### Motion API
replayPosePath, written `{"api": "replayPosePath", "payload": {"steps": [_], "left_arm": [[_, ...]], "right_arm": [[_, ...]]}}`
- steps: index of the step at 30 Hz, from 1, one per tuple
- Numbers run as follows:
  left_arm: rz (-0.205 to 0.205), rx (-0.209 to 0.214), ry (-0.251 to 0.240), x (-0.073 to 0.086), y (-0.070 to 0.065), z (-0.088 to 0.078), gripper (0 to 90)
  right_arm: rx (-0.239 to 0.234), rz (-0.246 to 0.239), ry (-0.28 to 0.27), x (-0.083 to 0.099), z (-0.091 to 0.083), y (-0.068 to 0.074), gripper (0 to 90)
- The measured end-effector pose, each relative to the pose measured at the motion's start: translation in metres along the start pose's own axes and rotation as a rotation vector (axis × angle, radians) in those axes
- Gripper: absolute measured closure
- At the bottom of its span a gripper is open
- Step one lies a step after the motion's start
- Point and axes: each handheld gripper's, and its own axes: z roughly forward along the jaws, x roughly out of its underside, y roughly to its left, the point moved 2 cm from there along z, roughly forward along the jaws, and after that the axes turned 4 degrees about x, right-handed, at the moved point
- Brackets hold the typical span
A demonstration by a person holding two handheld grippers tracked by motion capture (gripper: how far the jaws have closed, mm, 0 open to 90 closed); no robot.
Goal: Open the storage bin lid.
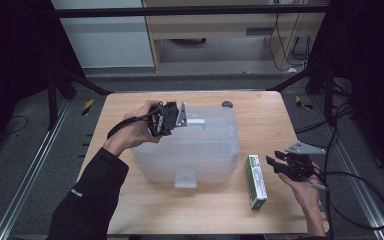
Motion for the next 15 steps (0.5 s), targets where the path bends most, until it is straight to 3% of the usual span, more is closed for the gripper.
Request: {"api": "replayPosePath", "payload": {"steps": [9,15], "left_arm": [[-0.016,0.012,-0.014,0.0005,0.0032,0.0001,72.6],[-0.044,0.012,-0.025,0.0005,0.0074,-0.0006,72.1]], "right_arm": [[-0.051,-0.025,-0.010,-0.0063,-0.0056,0.0063,81.0],[-0.079,-0.040,-0.017,-0.0100,-0.0082,0.0106,87.5]]}}
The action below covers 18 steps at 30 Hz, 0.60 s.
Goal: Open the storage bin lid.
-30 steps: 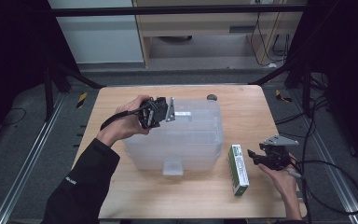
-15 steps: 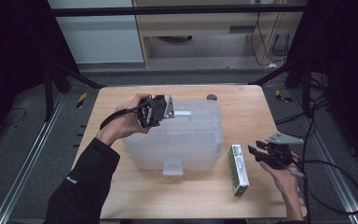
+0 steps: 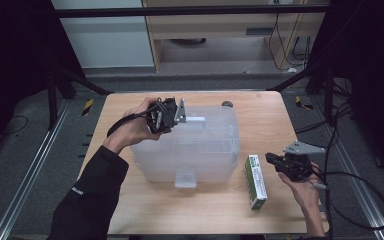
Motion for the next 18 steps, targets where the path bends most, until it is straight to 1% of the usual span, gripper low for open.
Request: {"api": "replayPosePath", "payload": {"steps": [3,4,6,7,8,10,11,14,16,18], "left_arm": [[-0.009,-0.005,-0.005,0.000,0.003,0.000,71.7],[-0.018,-0.007,-0.012,0.000,0.004,-0.001,71.6],[-0.024,-0.012,-0.018,0.001,0.006,-0.001,71.3],[-0.024,-0.012,-0.018,0.001,0.006,-0.001,71.2],[-0.024,-0.013,-0.020,0.001,0.007,-0.001,71.1],[-0.035,-0.018,-0.029,0.001,0.009,-0.001,70.8],[-0.031,-0.022,-0.031,0.001,0.010,-0.001,70.7],[-0.039,-0.023,-0.034,0.001,0.011,-0.001,70.4],[-0.054,-0.025,-0.039,0.001,0.012,-0.001,70.3],[-0.060,-0.028,-0.044,0.002,0.014,-0.001,69.9]], "right_arm": [[-0.012,-0.011,-0.010,-0.003,-0.001,0.003,89.6],[-0.025,-0.013,-0.019,-0.005,-0.002,0.005,90.0],[-0.047,-0.005,-0.029,-0.007,-0.004,0.008,90.0],[-0.047,-0.005,-0.029,-0.007,-0.004,0.008,90.0],[-0.064,-0.009,-0.042,-0.010,-0.005,0.011,90.0],[-0.084,-0.004,-0.043,-0.012,-0.006,0.013,90.0],[-0.091,-0.006,-0.043,-0.013,-0.006,0.015,90.0],[-0.111,-0.014,-0.046,-0.015,-0.005,0.020,90.0],[-0.115,-0.013,-0.045,-0.016,-0.004,0.021,90.0],[-0.133,-0.017,-0.054,-0.017,-0.004,0.024,90.0]]}}
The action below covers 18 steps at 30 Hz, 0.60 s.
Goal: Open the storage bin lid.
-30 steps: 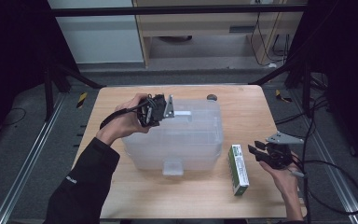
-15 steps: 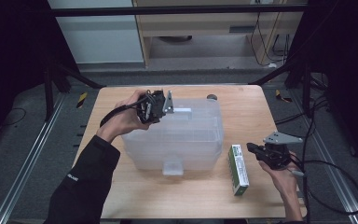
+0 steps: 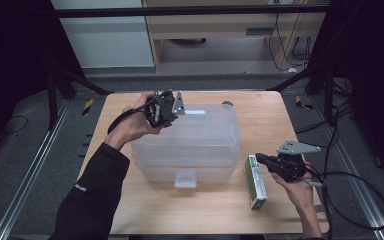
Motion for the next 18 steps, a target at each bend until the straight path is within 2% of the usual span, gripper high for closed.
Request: {"api": "replayPosePath", "payload": {"steps": [5,18], "left_arm": [[-0.012,-0.010,-0.011,0.001,0.002,0.000,69.5],[-0.058,-0.058,-0.033,0.000,0.012,0.002,67.9]], "right_arm": [[-0.032,0.005,-0.006,-0.001,0.004,0.004,90.0],[-0.062,-0.019,-0.010,-0.004,0.014,0.013,90.0]]}}
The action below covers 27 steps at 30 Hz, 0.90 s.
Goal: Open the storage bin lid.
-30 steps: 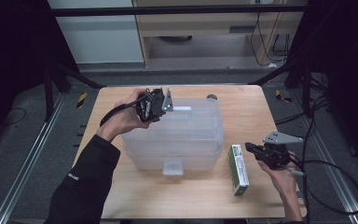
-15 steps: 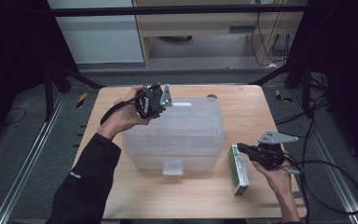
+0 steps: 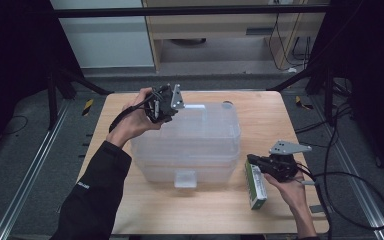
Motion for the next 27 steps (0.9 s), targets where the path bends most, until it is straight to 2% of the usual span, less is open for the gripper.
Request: {"api": "replayPosePath", "payload": {"steps": [13,17,27], "left_arm": [[-0.061,-0.032,-0.024,-0.003,0.013,0.005,66.6],[-0.068,-0.040,-0.024,-0.003,0.016,0.007,66.4],[-0.084,-0.042,-0.030,-0.003,0.020,0.009,65.8]], "right_arm": [[-0.026,-0.011,-0.011,-0.002,0.009,0.003,90.0],[-0.035,-0.013,-0.012,-0.003,0.013,0.004,90.0],[-0.055,-0.005,-0.065,-0.016,0.020,0.005,90.0]]}}
